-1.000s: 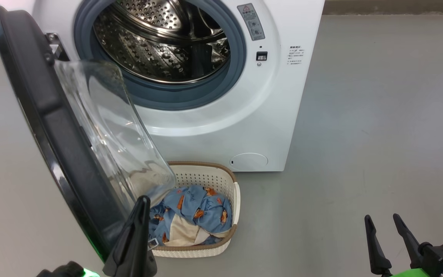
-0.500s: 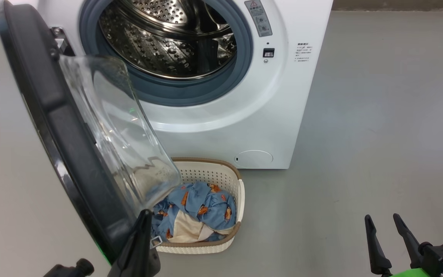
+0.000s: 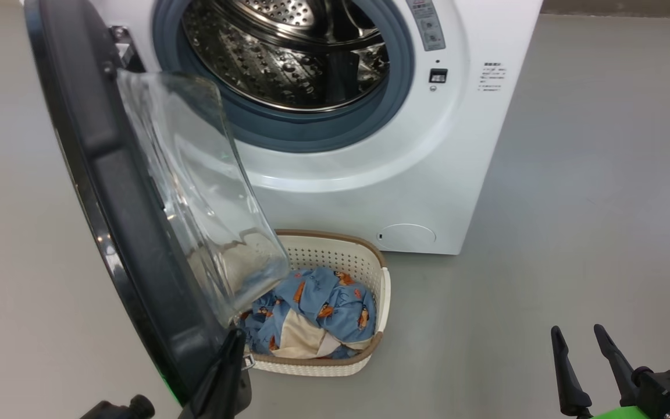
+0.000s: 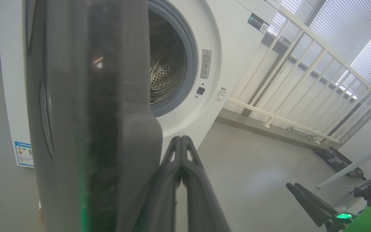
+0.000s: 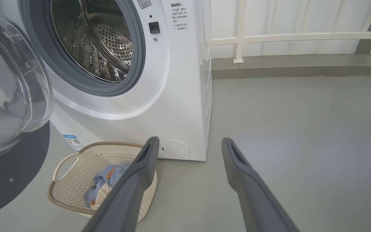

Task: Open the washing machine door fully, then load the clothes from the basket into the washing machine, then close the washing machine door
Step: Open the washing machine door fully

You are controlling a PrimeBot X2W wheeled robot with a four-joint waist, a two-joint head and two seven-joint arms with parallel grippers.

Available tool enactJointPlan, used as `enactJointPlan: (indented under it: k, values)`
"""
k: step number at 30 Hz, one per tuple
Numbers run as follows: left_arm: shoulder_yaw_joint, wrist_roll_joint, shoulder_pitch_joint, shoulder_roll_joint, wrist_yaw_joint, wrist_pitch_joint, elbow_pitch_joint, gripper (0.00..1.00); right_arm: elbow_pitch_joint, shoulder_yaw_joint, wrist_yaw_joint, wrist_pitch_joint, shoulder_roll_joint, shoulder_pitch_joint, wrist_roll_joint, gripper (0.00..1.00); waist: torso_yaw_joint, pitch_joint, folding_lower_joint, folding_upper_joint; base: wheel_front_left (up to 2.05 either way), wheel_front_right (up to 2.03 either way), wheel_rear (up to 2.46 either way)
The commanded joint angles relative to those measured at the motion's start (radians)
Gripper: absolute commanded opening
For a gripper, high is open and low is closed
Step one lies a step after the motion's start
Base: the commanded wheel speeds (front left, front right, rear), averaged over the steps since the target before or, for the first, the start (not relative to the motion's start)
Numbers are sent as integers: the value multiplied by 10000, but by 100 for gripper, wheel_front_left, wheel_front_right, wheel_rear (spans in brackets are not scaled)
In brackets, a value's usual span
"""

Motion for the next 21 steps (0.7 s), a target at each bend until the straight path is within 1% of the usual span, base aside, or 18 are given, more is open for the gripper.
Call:
enactJointPlan:
  k: [1, 7, 10, 11, 16, 21]
  values:
    - [585, -18, -248, 64, 193, -133, -123, 0, -183, 239, 27, -118, -108, -185, 86, 100, 182, 20, 0, -1, 0, 0, 0]
    - [733, -70, -299, 68, 304, -187, -41, 0, -138, 247, 27, -118, -108, -174, 134, 100, 548, 30, 0, -1, 0, 0, 0]
    - [977, -81, -331, 91, 455, -296, 38, 0, -110, 248, 27, -118, -108, -195, 141, 100, 872, 27, 0, -1, 0, 0, 0]
    - [977, -81, -331, 91, 455, -296, 38, 0, -110, 248, 27, -118, -108, -195, 141, 100, 872, 27, 0, -1, 0, 0, 0]
    - [1610, -209, -396, 130, 724, -601, 241, 0, -64, 282, 27, -118, -108, -220, 142, 100, 1191, -4, 0, -1, 0, 0, 0]
    - [2478, -395, -579, 254, 983, -1057, 845, 0, -30, 392, 27, -118, -108, -214, 154, 100, 1286, -46, 0, -1, 0, 0, 0]
